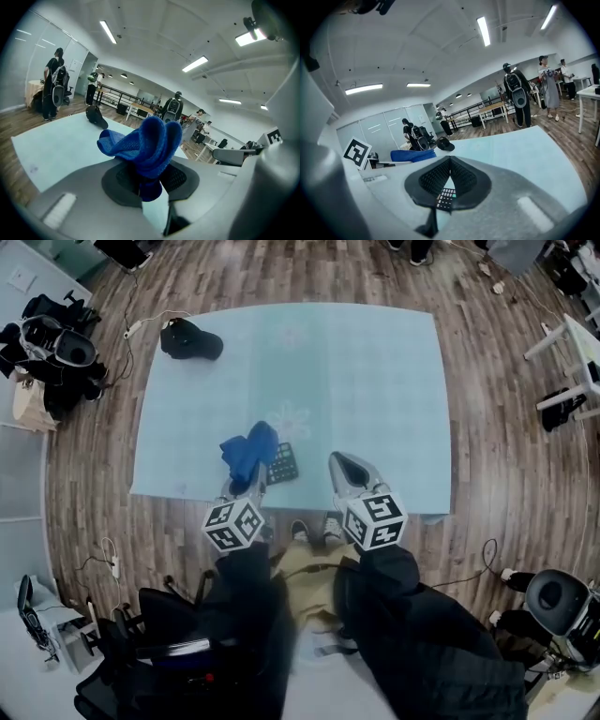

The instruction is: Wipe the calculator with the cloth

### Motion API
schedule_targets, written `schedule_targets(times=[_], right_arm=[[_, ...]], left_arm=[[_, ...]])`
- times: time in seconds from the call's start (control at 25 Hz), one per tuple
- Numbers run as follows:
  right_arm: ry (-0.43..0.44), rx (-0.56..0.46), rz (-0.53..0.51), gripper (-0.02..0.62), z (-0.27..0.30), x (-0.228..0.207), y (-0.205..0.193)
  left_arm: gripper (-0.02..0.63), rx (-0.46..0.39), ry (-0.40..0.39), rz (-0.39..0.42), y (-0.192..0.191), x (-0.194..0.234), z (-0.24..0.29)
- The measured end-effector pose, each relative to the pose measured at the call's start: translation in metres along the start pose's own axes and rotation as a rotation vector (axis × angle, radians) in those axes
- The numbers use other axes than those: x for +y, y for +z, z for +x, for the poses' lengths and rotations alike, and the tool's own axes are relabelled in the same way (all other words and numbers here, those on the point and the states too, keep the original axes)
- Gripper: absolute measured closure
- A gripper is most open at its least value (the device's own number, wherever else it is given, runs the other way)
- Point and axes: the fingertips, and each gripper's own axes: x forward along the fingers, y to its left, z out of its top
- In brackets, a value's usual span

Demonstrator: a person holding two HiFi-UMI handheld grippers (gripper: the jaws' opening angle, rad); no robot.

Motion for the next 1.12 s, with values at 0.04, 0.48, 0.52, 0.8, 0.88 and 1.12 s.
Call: schedule_targets(times=[0.04,0.48,0.52,0.8,0.88,1.12], right_arm=[[0.002,0.020,0.002,0.598,0.007,-0.001,-0.006],[-0.047,0.165,0.002,0.598,0.057,0.001,-0.040],[-0.055,0.177,0.001,0.598,0.060,-0.001,-0.043],[-0.103,0.239,0.001,0.598,0.074,-0.008,-0.056],[-0.112,0.252,-0.004,0.598,0.078,-0.011,-0.057],[-0.123,0.282,-0.006,0.598,0.090,-0.017,-0.066]], left_arm=[[0.524,0.015,0.008,-0.002,-0.005,0.004,0.002],[0.524,0.225,0.070,0.110,-0.055,0.063,0.034],[0.524,0.238,0.076,0.136,-0.056,0.067,0.037],[0.523,0.301,0.136,0.310,-0.065,0.100,0.062],[0.524,0.342,0.156,0.388,-0.076,0.110,0.070],[0.524,0.532,0.091,0.514,-0.135,0.108,0.085]])
